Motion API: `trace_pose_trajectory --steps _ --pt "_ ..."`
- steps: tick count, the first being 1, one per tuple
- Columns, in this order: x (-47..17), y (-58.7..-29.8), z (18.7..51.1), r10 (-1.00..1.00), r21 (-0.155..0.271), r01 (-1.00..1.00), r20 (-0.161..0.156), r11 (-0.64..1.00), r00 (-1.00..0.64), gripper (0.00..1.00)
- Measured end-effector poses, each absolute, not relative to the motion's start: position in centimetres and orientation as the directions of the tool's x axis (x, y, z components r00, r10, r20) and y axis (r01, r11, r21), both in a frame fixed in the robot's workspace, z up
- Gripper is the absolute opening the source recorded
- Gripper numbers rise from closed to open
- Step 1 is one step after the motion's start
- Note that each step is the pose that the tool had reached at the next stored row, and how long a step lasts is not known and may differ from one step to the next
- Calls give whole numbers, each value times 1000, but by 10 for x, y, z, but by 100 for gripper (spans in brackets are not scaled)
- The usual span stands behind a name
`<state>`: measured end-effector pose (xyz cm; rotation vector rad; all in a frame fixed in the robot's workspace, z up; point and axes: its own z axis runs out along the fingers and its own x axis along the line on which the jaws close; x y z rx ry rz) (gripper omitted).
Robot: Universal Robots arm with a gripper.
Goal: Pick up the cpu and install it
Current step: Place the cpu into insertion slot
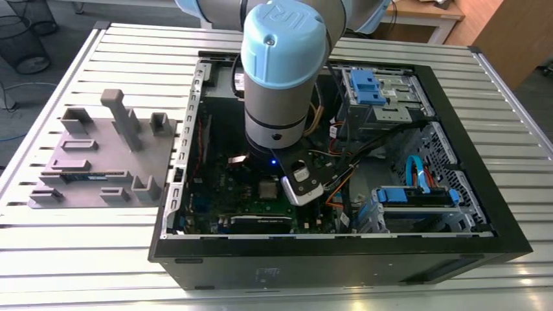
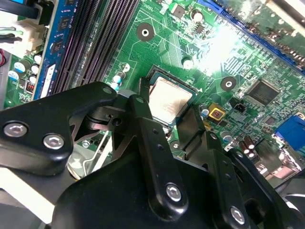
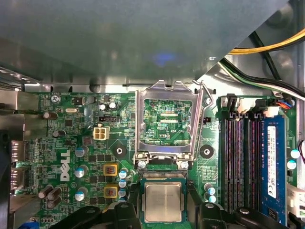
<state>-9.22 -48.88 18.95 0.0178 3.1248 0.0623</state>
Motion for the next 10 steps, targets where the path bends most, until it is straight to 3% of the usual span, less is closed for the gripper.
trace_pose_trajectory --steps 10 --pt "-92 -489 188 12 40 11 -16 999 -1000 47"
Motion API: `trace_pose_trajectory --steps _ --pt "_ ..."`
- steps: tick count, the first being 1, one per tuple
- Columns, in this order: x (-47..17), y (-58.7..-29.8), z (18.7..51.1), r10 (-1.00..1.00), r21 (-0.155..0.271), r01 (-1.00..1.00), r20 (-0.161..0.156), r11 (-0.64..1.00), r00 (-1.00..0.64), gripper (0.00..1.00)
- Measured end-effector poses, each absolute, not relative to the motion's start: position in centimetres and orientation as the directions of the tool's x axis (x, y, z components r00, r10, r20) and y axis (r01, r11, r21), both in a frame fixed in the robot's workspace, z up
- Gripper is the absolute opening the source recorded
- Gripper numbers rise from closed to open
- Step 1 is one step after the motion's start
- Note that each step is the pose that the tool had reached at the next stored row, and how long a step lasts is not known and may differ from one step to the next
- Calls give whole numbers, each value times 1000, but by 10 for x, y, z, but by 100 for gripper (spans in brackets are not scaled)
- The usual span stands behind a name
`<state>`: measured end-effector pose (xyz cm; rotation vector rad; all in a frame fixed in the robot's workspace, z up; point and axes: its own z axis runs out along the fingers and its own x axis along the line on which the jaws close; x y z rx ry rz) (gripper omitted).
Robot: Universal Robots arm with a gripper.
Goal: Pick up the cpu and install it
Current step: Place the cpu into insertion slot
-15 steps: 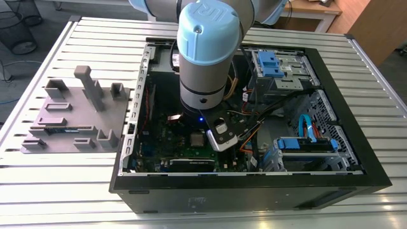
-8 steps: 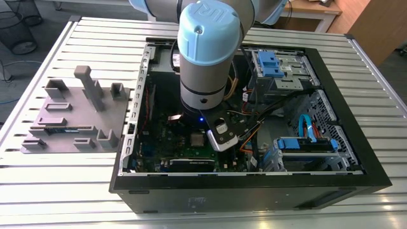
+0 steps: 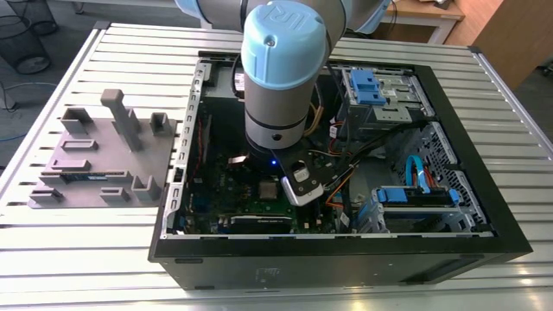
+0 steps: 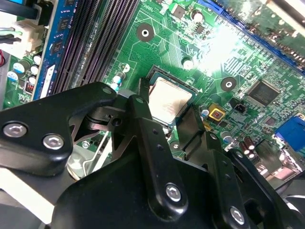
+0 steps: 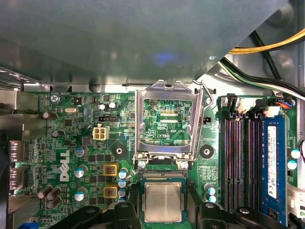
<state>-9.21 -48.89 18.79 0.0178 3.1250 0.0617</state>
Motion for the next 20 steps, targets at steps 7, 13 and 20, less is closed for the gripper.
trace_pose_trajectory --steps 7,13,20 --pt "-92 -489 187 12 40 11 -16 999 -1000 47" --pt "-92 -489 187 12 40 11 -16 999 -1000 47" --pt "-90 -489 187 12 40 11 -16 999 -1000 47"
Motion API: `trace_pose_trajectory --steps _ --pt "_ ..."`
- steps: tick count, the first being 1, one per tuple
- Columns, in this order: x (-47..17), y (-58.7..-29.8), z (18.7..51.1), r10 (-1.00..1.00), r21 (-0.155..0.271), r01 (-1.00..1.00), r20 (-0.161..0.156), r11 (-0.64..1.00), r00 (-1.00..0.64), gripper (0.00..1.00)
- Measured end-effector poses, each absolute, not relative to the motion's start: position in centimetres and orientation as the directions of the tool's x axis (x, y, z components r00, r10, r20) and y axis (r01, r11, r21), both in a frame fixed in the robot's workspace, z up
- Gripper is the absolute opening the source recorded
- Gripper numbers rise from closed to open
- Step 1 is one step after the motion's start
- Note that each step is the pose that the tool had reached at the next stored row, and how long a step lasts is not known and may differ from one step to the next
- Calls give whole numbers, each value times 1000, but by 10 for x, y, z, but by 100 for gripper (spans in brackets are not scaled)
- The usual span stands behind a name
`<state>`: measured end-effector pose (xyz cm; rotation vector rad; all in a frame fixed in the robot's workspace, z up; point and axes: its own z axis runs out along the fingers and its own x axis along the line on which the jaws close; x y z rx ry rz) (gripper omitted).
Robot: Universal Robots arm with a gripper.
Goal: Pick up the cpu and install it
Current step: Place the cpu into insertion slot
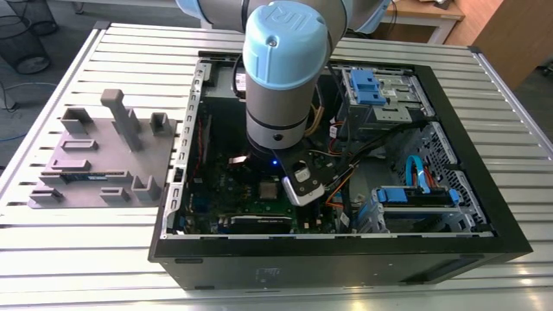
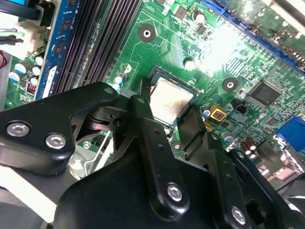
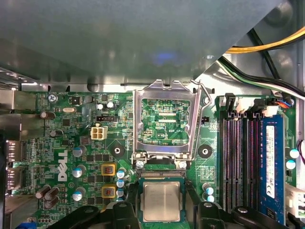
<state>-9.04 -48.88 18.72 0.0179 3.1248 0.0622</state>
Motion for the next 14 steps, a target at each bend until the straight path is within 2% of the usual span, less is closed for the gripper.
trace_pose_trajectory --steps 14 --pt "-90 -489 189 15 40 15 -13 999 -1000 47"
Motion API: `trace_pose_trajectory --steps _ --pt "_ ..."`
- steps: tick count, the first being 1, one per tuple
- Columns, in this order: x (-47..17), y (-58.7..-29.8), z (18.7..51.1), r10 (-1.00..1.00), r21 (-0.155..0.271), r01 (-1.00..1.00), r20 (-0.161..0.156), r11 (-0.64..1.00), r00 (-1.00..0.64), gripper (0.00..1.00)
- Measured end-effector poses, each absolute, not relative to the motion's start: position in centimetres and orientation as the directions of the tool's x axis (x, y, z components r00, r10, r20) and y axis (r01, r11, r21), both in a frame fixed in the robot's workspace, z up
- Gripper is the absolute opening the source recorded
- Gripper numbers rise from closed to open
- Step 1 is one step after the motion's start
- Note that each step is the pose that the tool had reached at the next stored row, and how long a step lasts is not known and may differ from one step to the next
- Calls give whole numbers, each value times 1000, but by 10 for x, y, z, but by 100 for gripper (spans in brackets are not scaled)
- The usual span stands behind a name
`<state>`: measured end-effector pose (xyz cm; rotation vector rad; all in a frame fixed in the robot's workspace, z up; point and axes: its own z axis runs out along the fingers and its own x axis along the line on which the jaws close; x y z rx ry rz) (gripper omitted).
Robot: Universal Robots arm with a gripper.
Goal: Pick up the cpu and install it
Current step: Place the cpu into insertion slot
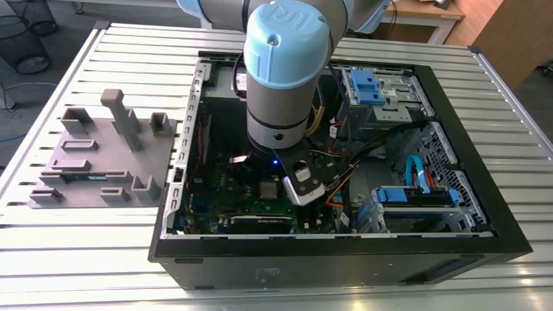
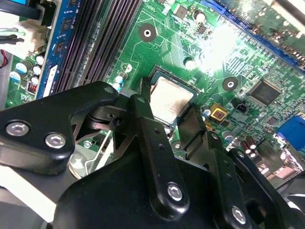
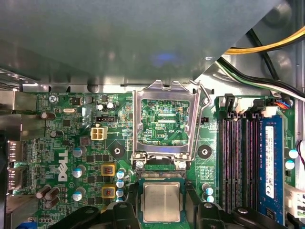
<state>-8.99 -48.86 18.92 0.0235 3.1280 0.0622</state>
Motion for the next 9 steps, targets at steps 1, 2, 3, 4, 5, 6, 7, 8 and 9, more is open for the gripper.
trace_pose_trajectory --steps 1,2,3,4,5,6,7,8,9 --pt "-90 -489 189 20 40 20 -13 999 -1000 47" --pt "-90 -489 189 24 40 23 -13 999 -1000 47" --pt "-90 -489 189 24 40 24 -13 999 -1000 47" --pt "-90 -489 189 24 40 24 -13 999 -1000 47" --pt "-90 -489 188 24 40 24 -13 999 -1000 47" --pt "-90 -488 188 25 40 24 -13 999 -1000 47" --pt "-90 -488 188 25 40 24 -13 999 -1000 47" --pt "-90 -488 188 24 40 24 -13 999 -1000 47" --pt "-90 -488 188 24 40 24 -13 999 -1000 47"
